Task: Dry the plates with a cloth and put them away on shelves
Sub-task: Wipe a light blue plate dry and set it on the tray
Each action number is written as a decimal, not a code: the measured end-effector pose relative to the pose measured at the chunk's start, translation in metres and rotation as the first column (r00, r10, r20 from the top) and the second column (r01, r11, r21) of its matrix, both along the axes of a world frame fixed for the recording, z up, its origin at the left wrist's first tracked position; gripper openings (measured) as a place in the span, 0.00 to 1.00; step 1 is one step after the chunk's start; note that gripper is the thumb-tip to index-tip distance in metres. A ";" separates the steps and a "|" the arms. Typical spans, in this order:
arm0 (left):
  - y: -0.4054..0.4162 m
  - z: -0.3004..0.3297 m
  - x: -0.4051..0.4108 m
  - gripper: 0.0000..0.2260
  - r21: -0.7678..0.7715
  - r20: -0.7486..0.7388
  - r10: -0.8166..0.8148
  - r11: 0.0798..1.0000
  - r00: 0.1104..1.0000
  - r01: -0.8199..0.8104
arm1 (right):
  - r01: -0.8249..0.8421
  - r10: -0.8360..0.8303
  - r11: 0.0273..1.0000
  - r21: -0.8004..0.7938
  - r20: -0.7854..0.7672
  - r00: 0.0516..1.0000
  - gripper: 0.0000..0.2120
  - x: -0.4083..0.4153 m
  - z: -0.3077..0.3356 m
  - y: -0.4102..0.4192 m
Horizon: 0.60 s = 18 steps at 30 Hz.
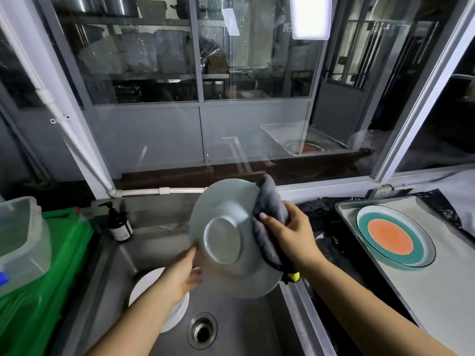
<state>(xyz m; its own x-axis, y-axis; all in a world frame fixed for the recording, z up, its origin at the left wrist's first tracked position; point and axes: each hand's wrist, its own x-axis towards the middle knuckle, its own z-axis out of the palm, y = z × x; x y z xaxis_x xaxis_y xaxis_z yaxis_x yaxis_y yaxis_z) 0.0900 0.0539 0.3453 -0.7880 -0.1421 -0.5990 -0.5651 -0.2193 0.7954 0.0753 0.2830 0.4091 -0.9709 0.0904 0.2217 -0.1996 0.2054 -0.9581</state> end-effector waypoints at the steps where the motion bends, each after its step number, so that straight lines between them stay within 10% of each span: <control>1: 0.004 -0.003 -0.001 0.23 -0.047 0.048 -0.044 0.998 0.998 0.046 | -0.003 0.012 0.991 0.134 -0.061 0.998 0.09 0.005 -0.001 -0.002; 5: 0.020 0.007 -0.003 0.35 0.118 0.120 -0.172 0.980 0.978 0.158 | 0.010 0.111 0.864 0.503 -0.210 0.971 0.15 0.021 -0.013 -0.003; 12: 0.001 0.020 0.011 0.54 0.394 0.143 -0.399 0.863 0.906 0.318 | -0.005 0.350 0.725 0.689 -0.361 0.864 0.19 0.039 -0.035 0.004; 18: -0.003 0.033 0.020 0.35 0.585 0.111 -0.360 0.777 0.926 0.232 | -0.071 0.562 0.574 0.815 -0.330 0.758 0.27 0.044 -0.051 0.009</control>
